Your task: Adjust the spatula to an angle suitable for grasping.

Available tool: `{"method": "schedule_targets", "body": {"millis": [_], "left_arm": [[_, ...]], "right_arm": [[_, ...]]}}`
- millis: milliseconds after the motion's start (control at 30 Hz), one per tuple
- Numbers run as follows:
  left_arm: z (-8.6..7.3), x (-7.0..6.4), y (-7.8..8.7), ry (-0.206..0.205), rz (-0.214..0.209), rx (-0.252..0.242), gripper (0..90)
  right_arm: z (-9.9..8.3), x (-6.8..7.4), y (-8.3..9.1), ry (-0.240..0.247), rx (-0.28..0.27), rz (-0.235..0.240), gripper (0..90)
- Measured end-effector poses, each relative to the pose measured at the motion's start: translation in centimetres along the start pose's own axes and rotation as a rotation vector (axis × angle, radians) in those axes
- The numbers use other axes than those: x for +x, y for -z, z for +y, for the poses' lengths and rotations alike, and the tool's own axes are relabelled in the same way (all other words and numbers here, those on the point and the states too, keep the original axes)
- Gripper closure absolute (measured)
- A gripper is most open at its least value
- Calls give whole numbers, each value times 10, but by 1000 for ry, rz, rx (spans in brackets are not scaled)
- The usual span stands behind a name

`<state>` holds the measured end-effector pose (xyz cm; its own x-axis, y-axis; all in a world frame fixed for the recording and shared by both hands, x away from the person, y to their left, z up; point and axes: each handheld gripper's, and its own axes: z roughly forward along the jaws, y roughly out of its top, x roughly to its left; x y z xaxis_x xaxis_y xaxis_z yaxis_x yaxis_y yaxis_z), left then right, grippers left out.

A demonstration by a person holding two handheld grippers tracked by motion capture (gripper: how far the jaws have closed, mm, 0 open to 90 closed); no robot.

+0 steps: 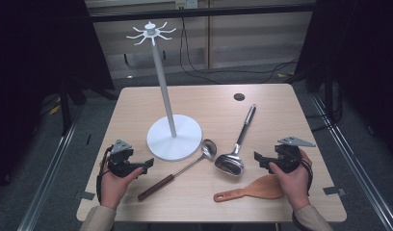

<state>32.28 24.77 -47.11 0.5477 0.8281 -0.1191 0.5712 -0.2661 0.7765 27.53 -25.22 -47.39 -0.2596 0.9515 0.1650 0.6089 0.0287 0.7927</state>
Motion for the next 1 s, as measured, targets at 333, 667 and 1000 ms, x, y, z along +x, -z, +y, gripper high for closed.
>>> {"method": "schedule_targets", "body": {"millis": [333,667,1000], "left_arm": [[-1,-3,-2,-8,-6,10,58],[-1,-7,-3,-19,-15,14,60],[-1,-5,-3,-27,-8,15,64]], "right_arm": [[2,3,-1,-15,11,16,136],[10,13,-15,0,50,-4,275],[40,33,-50,126,88,31,675]]}}
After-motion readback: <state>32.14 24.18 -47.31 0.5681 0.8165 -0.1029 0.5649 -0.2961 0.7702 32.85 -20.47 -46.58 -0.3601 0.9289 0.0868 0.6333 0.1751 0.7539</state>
